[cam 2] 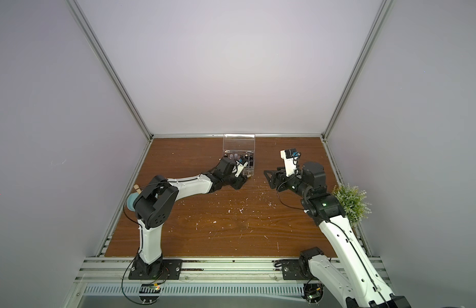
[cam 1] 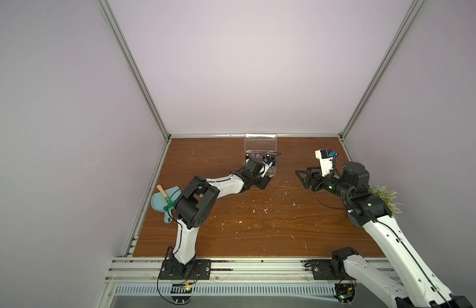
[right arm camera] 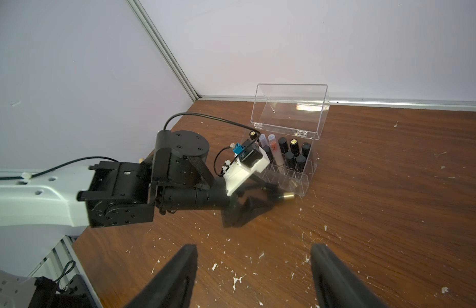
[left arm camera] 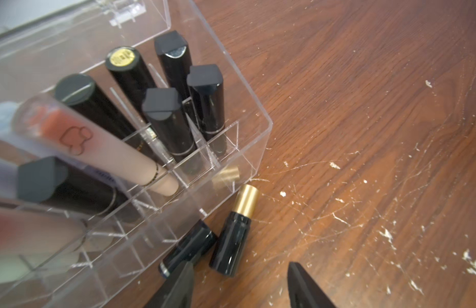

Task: Arrange the lipsticks in the organizer
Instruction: Pick up the lipstick at the center of the board.

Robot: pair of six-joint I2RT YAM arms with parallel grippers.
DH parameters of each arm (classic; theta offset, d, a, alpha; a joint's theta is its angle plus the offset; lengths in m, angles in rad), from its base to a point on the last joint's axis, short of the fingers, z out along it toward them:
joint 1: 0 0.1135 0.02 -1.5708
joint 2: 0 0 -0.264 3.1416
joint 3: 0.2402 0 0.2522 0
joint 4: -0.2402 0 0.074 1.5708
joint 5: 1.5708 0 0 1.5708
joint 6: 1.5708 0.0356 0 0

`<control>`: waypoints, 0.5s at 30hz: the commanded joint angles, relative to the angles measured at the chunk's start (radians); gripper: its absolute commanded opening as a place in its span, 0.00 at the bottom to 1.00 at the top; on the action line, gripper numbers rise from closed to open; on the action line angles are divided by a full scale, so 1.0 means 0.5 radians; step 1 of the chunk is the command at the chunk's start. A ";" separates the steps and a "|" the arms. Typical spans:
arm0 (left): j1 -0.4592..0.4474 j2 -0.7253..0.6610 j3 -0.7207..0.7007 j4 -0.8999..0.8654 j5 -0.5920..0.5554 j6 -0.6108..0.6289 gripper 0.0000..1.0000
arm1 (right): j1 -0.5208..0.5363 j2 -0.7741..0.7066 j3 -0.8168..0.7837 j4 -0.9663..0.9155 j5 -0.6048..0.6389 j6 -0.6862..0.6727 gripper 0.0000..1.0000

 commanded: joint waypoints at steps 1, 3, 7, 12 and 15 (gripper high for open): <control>-0.008 0.076 0.090 -0.086 0.049 0.040 0.61 | -0.014 -0.024 0.006 0.055 -0.069 -0.023 0.73; -0.002 0.127 0.131 -0.115 0.055 0.048 0.61 | -0.023 -0.027 0.016 0.049 -0.074 -0.025 0.73; 0.013 0.187 0.178 -0.155 0.082 0.050 0.61 | -0.031 -0.026 0.032 0.034 -0.083 -0.030 0.73; 0.026 0.221 0.196 -0.196 0.042 0.049 0.61 | -0.039 -0.020 0.045 0.030 -0.101 -0.026 0.73; 0.035 0.225 0.196 -0.205 0.024 0.051 0.60 | -0.040 -0.015 0.053 0.030 -0.111 -0.026 0.73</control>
